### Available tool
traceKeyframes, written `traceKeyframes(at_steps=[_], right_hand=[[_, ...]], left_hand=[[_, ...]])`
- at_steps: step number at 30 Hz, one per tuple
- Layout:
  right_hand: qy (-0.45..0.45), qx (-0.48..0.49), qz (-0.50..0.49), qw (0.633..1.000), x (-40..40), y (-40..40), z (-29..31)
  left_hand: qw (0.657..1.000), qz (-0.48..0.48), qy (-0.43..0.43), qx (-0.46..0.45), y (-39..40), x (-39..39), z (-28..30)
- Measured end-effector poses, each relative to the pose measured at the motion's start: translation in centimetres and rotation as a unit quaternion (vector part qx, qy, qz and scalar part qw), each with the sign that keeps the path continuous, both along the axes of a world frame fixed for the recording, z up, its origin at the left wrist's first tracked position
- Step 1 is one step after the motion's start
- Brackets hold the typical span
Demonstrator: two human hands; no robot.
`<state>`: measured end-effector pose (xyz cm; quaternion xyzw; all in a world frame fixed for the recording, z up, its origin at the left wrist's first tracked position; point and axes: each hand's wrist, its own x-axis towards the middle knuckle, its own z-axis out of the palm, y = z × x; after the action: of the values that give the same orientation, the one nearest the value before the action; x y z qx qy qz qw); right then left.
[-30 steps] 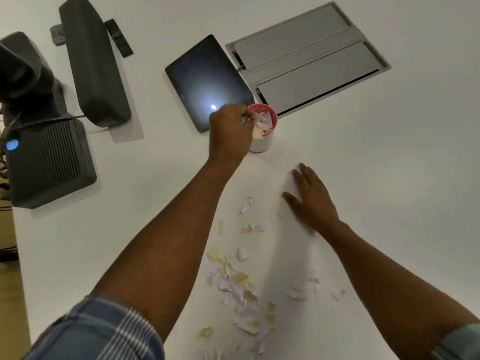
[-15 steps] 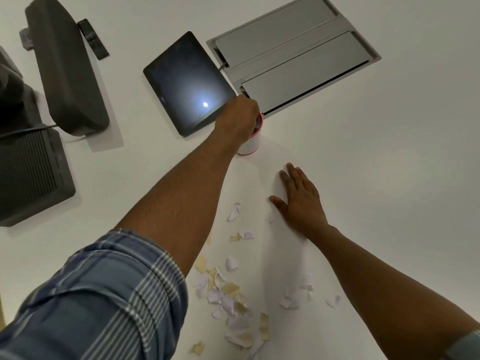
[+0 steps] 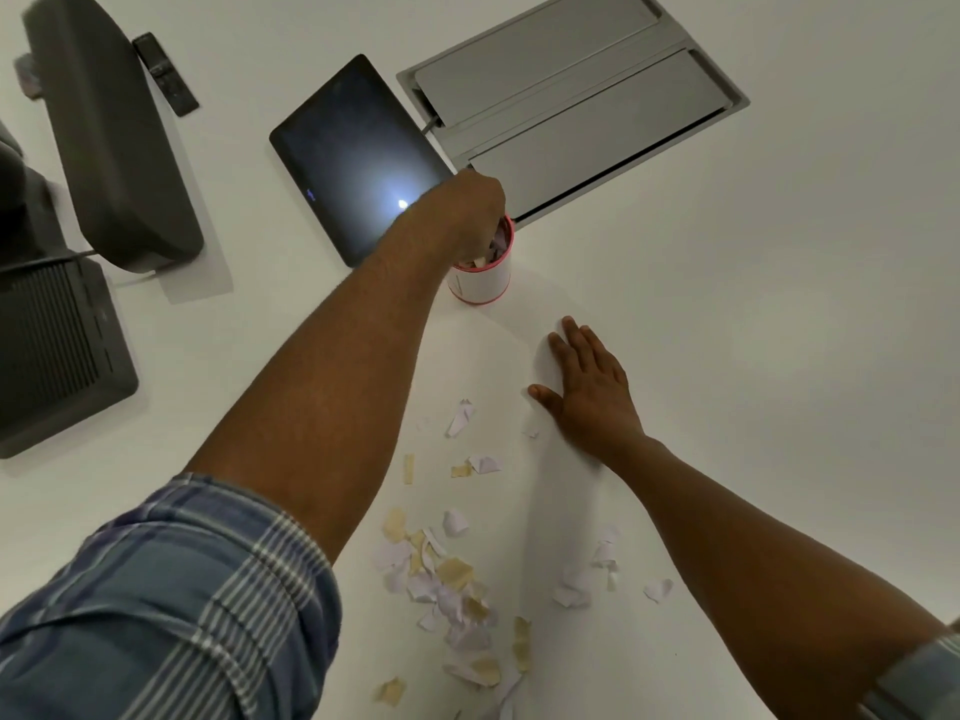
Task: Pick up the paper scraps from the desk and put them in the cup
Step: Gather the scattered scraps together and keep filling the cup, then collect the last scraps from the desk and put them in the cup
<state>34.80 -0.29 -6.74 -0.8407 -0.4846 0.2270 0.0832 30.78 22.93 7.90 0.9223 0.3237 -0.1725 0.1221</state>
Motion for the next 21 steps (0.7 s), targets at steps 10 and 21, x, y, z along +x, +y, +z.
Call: traceKeyframes(at_steps=[10, 21], right_hand=[[0.001, -0.002, 0.002, 1.000, 0.1, 0.1, 0.2], [0.006, -0.020, 0.008, 1.000, 0.3, 0.1, -0.4]], left_hand=[[0.997, -0.008, 0.000, 0.071, -1.0, -0.3, 0.3], [0.995, 0.048, -0.089, 0.019, -1.2, -1.9, 0.6]])
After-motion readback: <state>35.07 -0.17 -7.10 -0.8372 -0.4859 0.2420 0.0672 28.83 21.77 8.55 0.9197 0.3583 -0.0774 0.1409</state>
